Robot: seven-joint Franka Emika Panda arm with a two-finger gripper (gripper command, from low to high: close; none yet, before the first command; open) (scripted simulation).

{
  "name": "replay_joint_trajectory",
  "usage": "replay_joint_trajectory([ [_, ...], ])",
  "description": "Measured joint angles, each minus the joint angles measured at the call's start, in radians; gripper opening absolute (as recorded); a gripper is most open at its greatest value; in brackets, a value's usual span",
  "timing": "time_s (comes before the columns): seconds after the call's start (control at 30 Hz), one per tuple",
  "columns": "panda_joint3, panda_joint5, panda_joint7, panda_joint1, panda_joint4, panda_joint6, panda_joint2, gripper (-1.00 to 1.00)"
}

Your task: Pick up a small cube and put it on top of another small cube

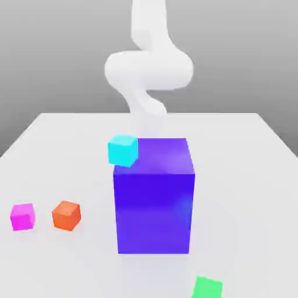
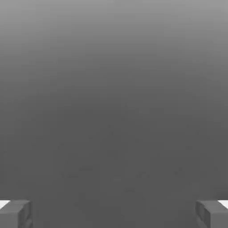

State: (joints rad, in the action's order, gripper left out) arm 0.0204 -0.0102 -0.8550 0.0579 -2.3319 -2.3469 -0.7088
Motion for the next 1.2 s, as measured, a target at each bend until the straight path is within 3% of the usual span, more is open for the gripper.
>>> replay_joint_trajectory([
  [0.53, 0.222, -0.003, -0.307, 0.311, -0.205, -0.301, 0.583, 0.00],
  [0.77, 0.280, 0.136, -0.337, 0.465, -0.290, -0.430, 0.847, 0.00],
  [0.97, 0.146, 0.291, -0.236, 0.587, -0.258, -0.588, 1.065, 0.00],
  [1.0, 0.131, 0.302, -0.228, 0.599, -0.254, -0.603, 1.084, -1.00],
  [1.2, 0.123, 0.304, -0.226, 0.607, -0.252, -0.611, 1.093, -1.00],
])
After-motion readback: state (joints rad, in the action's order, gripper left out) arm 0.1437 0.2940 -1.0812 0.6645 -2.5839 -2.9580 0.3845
